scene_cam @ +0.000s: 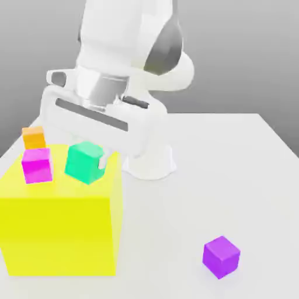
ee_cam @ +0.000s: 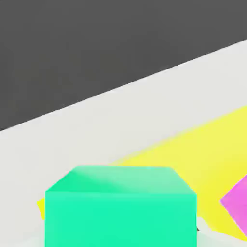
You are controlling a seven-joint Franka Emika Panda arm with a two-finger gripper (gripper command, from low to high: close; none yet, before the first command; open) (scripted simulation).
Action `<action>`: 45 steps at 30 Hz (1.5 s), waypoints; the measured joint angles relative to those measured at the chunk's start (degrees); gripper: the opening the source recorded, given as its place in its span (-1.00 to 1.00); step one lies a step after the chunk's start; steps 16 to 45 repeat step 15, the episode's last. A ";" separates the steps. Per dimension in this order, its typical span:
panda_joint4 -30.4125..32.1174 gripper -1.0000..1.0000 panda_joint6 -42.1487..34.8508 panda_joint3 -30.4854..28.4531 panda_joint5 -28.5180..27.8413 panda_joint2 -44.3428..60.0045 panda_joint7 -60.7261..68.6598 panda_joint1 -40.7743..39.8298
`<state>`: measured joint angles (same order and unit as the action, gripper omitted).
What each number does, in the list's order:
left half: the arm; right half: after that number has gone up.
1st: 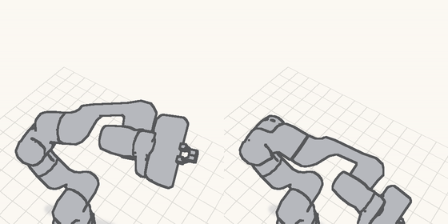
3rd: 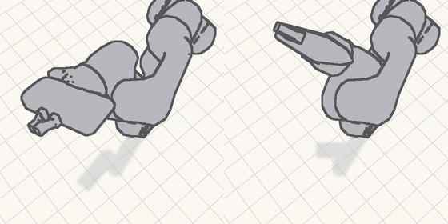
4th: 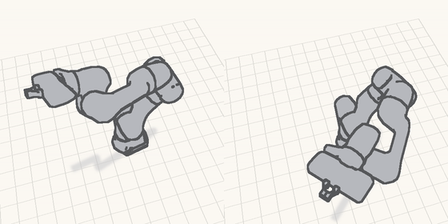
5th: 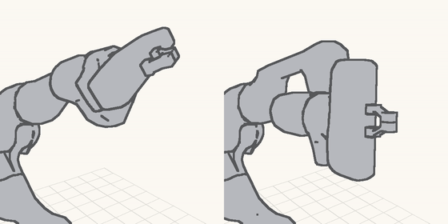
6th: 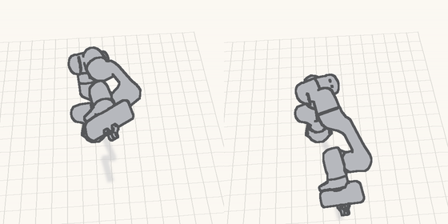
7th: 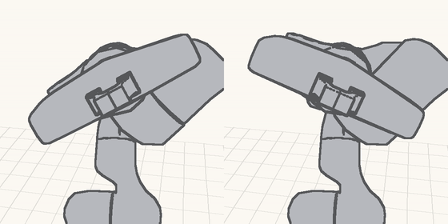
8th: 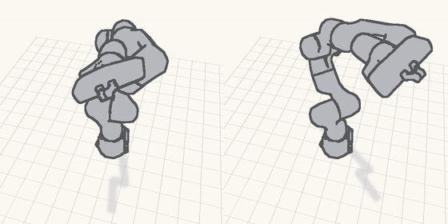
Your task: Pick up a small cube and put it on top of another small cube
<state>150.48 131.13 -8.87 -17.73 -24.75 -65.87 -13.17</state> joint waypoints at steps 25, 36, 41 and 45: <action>3.34 1.00 -8.62 -15.19 2.93 -7.98 12.03 -10.78; 3.34 1.00 -8.62 -15.19 2.93 -7.98 12.03 -10.78; 3.34 1.00 -8.62 -15.19 2.93 -7.98 12.03 -10.78; 3.34 1.00 -8.62 -15.19 2.93 -7.98 12.03 -10.78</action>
